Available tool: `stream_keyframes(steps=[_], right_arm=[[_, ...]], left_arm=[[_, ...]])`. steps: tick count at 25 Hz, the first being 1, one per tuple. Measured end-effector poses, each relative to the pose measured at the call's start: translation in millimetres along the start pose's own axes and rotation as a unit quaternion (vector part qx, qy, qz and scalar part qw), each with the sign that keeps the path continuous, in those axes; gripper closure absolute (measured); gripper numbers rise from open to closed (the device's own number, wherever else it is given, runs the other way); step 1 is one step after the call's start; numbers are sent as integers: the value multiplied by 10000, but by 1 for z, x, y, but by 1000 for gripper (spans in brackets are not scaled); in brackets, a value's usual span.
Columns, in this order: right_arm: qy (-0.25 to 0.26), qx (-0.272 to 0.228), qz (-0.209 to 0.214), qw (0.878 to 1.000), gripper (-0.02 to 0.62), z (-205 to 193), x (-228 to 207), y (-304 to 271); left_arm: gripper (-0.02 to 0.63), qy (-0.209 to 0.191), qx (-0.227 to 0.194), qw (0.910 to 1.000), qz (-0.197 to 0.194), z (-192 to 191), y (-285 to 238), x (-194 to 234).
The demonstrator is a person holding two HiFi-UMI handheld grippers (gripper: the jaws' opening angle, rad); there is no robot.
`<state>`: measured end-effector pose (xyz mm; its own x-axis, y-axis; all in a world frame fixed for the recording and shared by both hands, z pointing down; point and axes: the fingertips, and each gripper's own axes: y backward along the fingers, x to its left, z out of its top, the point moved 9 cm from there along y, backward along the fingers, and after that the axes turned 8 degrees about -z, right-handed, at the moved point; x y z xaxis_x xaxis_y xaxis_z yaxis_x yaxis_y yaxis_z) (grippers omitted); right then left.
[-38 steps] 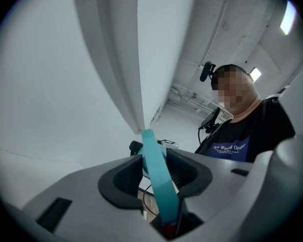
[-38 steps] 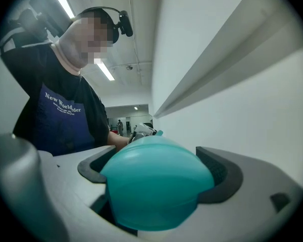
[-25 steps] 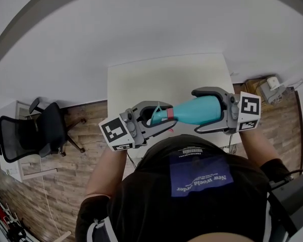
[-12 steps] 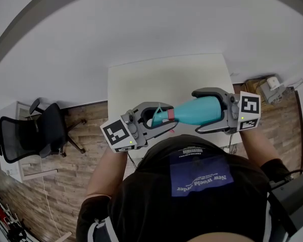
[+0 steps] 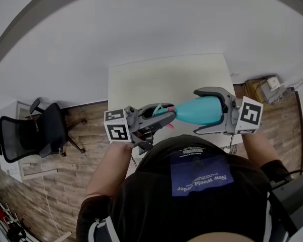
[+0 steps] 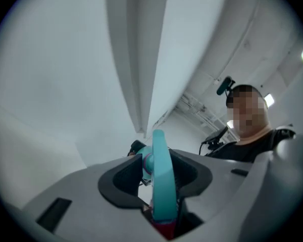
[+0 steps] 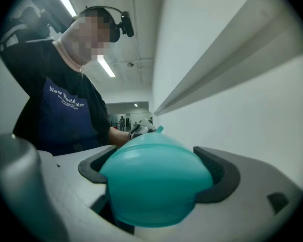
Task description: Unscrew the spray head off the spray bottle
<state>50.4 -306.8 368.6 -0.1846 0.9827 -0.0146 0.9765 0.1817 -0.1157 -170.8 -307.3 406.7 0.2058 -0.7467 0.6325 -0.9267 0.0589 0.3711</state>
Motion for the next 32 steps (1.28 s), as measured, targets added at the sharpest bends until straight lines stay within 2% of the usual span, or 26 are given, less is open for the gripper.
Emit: stream_keyframes(steps=[2,5,7,15,17,19,20,21,22,24,27,29,32], right_arm=[[231,8,-59,9997,129,3,2,1],[418,59,-114,9990,129,6,4,0],[531,71,-98,9985,130,7,5,1],[883,197,-205,9957,130,2,10,3],[1370,417,-295,9893,130,4,13,1],[2063,808,-351,9745,132,6,16,-2],[2136,860,-339,9725,132,7,16,-4],[1896,776,-333,9782,132,8,14,-4],[1445,612,-345,9870,132,8,11,-3],[694,259,-310,9968,132,5,3,0],[91,-201,-232,9995,130,-1,-10,9],[-285,-335,-187,9989,130,-7,-16,12],[-577,-347,-101,9977,131,-12,-19,15]], left_arm=[[453,497,-219,9985,-38,-3,1,5],[451,1198,-526,9913,-126,-4,3,12],[451,1501,-616,9866,-190,-7,3,14],[440,1892,-606,9799,-151,-10,2,17],[440,2253,-803,9710,-30,-13,5,23],[457,2781,-1192,9531,48,-19,8,31],[459,2894,-1330,9479,43,-21,9,33],[459,2879,-1383,9476,50,-21,9,32],[457,2778,-1343,9512,81,-20,9,30],[457,2467,-1078,9629,175,-11,6,24],[456,2000,-698,9770,258,-2,-3,18],[456,1790,-567,9819,245,1,-6,15],[442,1553,-324,9872,181,2,-8,12]])
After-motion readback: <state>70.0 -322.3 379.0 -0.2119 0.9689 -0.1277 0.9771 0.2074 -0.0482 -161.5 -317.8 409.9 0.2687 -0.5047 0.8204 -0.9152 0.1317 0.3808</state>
